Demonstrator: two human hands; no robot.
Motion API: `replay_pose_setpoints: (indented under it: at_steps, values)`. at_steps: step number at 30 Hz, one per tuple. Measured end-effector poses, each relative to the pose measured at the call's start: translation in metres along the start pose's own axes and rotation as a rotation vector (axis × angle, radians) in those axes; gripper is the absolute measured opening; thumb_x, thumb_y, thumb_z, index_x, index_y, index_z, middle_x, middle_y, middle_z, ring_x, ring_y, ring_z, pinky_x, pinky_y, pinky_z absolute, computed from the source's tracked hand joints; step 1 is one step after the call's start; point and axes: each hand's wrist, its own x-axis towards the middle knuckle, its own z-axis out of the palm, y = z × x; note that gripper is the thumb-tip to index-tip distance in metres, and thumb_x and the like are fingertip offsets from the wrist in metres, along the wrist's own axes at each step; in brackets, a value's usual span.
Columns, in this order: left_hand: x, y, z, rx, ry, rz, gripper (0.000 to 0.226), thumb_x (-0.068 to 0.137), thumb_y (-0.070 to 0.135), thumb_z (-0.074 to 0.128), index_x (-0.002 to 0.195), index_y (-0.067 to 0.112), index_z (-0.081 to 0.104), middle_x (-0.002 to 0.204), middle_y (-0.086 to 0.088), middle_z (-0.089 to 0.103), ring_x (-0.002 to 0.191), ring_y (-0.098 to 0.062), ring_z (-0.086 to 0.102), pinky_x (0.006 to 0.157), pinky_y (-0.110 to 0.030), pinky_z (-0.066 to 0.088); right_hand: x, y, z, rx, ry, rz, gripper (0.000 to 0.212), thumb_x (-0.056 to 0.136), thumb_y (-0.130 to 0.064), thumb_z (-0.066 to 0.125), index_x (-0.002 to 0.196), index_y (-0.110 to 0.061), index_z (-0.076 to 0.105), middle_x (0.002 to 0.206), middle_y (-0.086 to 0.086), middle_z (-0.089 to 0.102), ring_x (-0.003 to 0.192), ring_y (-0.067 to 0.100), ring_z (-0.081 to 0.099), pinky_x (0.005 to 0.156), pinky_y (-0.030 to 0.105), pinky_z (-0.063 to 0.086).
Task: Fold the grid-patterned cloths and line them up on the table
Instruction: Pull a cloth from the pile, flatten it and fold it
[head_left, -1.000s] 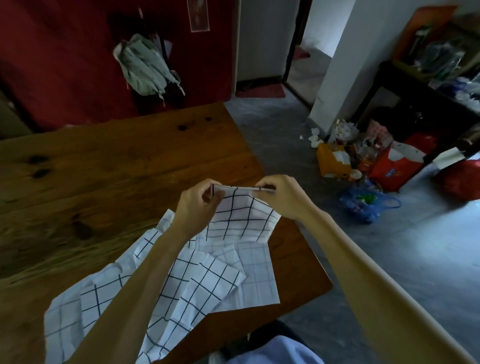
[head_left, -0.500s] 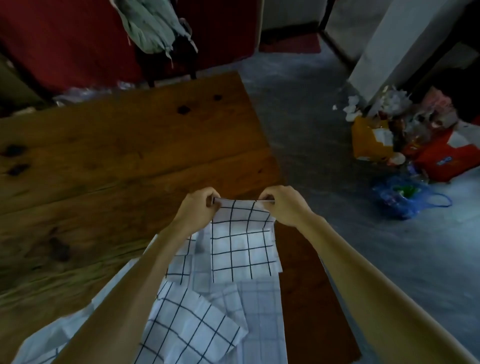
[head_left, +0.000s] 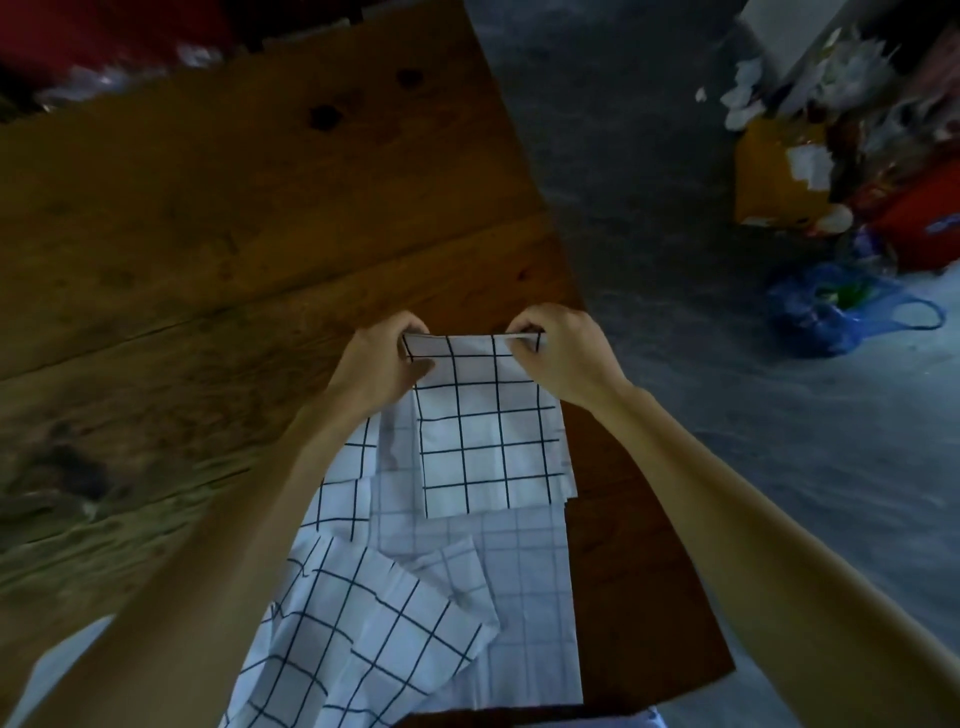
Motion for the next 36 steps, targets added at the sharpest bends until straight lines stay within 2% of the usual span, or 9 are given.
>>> replay_pose_setpoints:
  at_steps: [2,6,12,19,25,27,30,33,36]
  values:
    - [-0.010,0.000,0.000,0.004,0.024,0.002,0.042,0.080,0.020,0.073,0.117,0.018,0.054,0.088,0.007,0.055,0.075,-0.007,0.055,0.062,-0.016,0.041,-0.011,-0.006,0.000,-0.002,0.028,-0.027,0.007,0.090,-0.020,0.063,0.097,-0.019,0.066,0.092,-0.008,0.066,0.080,0.005,0.060,0.071,0.018,0.050]
    - [-0.036,-0.002,0.005,-0.061,0.099,0.035,0.045,0.080,0.017,0.074,0.120,0.017,0.055,0.086,0.008,0.055,0.079,-0.008,0.055,0.064,-0.014,0.042,-0.042,-0.012,0.002,-0.010,0.056,-0.019,0.008,0.090,-0.017,0.064,0.097,-0.018,0.066,0.093,-0.006,0.065,0.080,0.007,0.058,0.070,0.015,0.045]
    - [-0.077,-0.015,0.032,-0.105,0.152,0.039,0.046,0.080,0.018,0.074,0.122,0.015,0.055,0.099,0.005,0.056,0.092,-0.012,0.054,0.072,-0.024,0.044,-0.091,-0.015,0.010,-0.026,0.075,-0.018,0.009,0.089,-0.014,0.065,0.097,-0.017,0.067,0.092,-0.007,0.065,0.081,0.006,0.057,0.069,0.010,0.043]
    - [-0.086,-0.035,0.060,0.073,0.252,0.179,0.014,0.081,0.022,0.072,0.088,0.014,0.062,0.079,-0.002,0.065,0.071,-0.015,0.058,0.060,-0.023,0.043,-0.119,-0.018,0.026,-0.037,0.080,-0.041,0.009,0.090,-0.015,0.065,0.099,-0.013,0.068,0.092,-0.006,0.065,0.082,0.003,0.052,0.068,0.006,0.034]
    - [-0.069,-0.037,0.062,0.168,0.316,0.211,0.019,0.084,0.021,0.065,0.067,0.014,0.059,0.061,-0.001,0.057,0.056,-0.017,0.049,0.050,-0.033,0.043,-0.115,-0.015,0.033,-0.035,0.122,-0.048,0.009,0.089,-0.015,0.065,0.098,-0.013,0.068,0.093,-0.002,0.068,0.083,0.007,0.055,0.073,0.017,0.046]
    - [-0.066,-0.036,0.061,0.221,0.307,0.227,0.022,0.083,0.020,0.064,0.063,0.013,0.058,0.059,-0.002,0.056,0.055,-0.020,0.049,0.050,-0.033,0.041,-0.112,-0.016,0.030,-0.038,0.127,-0.064,0.009,0.089,-0.013,0.066,0.097,-0.012,0.069,0.092,0.000,0.069,0.081,0.008,0.055,0.072,0.016,0.044]
    - [-0.065,-0.031,0.055,0.295,0.193,0.145,0.003,0.081,0.014,0.064,0.084,0.013,0.063,0.080,-0.002,0.060,0.077,-0.022,0.055,0.067,-0.031,0.043,-0.110,-0.016,0.027,-0.059,0.094,-0.066,0.008,0.087,-0.012,0.067,0.095,-0.013,0.069,0.091,-0.001,0.068,0.081,0.007,0.053,0.069,0.013,0.040]
    - [-0.069,-0.028,0.042,0.304,0.051,0.074,0.042,0.075,-0.004,0.064,0.112,0.015,0.060,0.105,-0.004,0.058,0.099,-0.020,0.051,0.080,-0.030,0.041,-0.113,-0.020,0.023,-0.098,-0.002,-0.034,0.009,0.086,-0.013,0.066,0.095,-0.016,0.068,0.093,-0.005,0.066,0.085,0.007,0.052,0.074,0.020,0.042]
    - [-0.075,-0.030,0.031,0.203,0.108,-0.003,0.050,0.076,-0.012,0.059,0.117,0.016,0.058,0.113,-0.003,0.058,0.101,-0.018,0.053,0.075,-0.027,0.046,-0.118,-0.027,0.021,-0.151,-0.188,0.004,0.014,0.087,-0.014,0.064,0.099,-0.020,0.067,0.099,-0.009,0.065,0.091,0.005,0.053,0.077,0.015,0.038]
